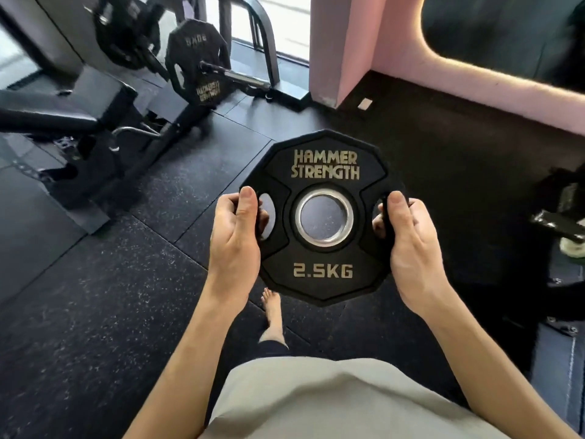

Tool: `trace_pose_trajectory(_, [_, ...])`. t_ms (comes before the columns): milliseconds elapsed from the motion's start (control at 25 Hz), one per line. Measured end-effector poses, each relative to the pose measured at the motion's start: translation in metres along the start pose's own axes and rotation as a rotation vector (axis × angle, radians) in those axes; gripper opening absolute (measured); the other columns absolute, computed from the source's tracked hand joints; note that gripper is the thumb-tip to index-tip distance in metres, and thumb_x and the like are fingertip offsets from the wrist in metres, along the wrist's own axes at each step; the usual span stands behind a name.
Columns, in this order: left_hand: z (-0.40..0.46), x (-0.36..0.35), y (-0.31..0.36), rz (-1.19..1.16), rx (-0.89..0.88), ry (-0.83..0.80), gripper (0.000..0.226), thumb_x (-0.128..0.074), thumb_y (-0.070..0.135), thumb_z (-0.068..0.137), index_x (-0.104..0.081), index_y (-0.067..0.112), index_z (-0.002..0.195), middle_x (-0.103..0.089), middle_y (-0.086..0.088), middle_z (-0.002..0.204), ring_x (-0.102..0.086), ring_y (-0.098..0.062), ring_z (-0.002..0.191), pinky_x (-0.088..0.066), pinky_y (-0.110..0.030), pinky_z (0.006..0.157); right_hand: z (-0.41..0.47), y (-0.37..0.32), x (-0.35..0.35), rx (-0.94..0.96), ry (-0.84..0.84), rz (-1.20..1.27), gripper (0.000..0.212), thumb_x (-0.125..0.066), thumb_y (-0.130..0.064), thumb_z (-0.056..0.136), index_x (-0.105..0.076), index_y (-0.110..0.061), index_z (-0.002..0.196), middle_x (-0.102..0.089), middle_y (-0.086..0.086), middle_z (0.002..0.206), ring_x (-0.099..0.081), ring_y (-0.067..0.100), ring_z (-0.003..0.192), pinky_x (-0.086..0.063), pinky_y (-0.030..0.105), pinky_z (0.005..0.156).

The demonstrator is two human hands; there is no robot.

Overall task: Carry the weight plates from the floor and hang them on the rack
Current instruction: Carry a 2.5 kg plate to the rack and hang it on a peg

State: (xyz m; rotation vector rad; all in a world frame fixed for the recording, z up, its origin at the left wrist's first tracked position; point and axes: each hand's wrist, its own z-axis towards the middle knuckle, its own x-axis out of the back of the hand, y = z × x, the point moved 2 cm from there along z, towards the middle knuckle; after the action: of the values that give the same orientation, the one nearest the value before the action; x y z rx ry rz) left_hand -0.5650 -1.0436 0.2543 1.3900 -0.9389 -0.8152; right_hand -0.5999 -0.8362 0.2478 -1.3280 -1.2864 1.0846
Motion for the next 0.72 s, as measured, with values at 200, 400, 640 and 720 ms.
trace_pose_trajectory(200, [0.162, -0.011, 0.005, -0.038, 0.010, -0.132, 0.039, -0.043, 0.057, 0.090, -0.051, 0.018, 0.093, -0.056, 0.008, 0.077, -0.051, -0.009, 0.072, -0.043, -0.034, 0.074, 0.123, -0.020, -0.062, 0.018, 0.107, 0.025, 0.035, -0.044, -0.052, 0.091, -0.050, -0.017, 0.087, -0.054, -0.013, 0.061, -0.049, -0.002, 0.060, -0.045, 0.017, 0.062])
trace_pose_trajectory(400, [0.314, -0.035, 0.026, -0.028, -0.001, -0.263, 0.042, -0.046, 0.064, 0.086, -0.052, 0.022, 0.090, -0.055, -0.004, 0.087, -0.050, -0.018, 0.079, -0.043, -0.038, 0.076, 0.240, -0.047, -0.107, 0.023, 0.244, 0.034, 0.035, -0.044, -0.052, 0.093, -0.051, -0.018, 0.086, -0.054, -0.012, 0.062, -0.048, 0.000, 0.062, -0.043, 0.020, 0.066])
trace_pose_trajectory(640, [0.460, -0.107, 0.030, -0.026, 0.017, -0.340, 0.036, -0.044, 0.057, 0.090, -0.052, 0.021, 0.090, -0.054, -0.002, 0.084, -0.050, -0.017, 0.076, -0.043, -0.034, 0.072, 0.386, -0.060, -0.116, 0.024, 0.347, 0.050, 0.031, -0.044, -0.044, 0.098, -0.052, -0.016, 0.088, -0.054, -0.010, 0.062, -0.049, 0.000, 0.061, -0.044, 0.015, 0.063])
trace_pose_trajectory(720, [0.511, -0.140, 0.031, -0.013, 0.008, -0.354, 0.036, -0.043, 0.055, 0.091, -0.053, 0.020, 0.091, -0.053, 0.003, 0.077, -0.049, -0.012, 0.071, -0.043, -0.032, 0.068, 0.444, -0.062, -0.111, 0.022, 0.367, 0.048, 0.031, -0.044, -0.045, 0.098, -0.052, -0.017, 0.087, -0.054, -0.011, 0.063, -0.050, 0.001, 0.063, -0.044, 0.017, 0.066])
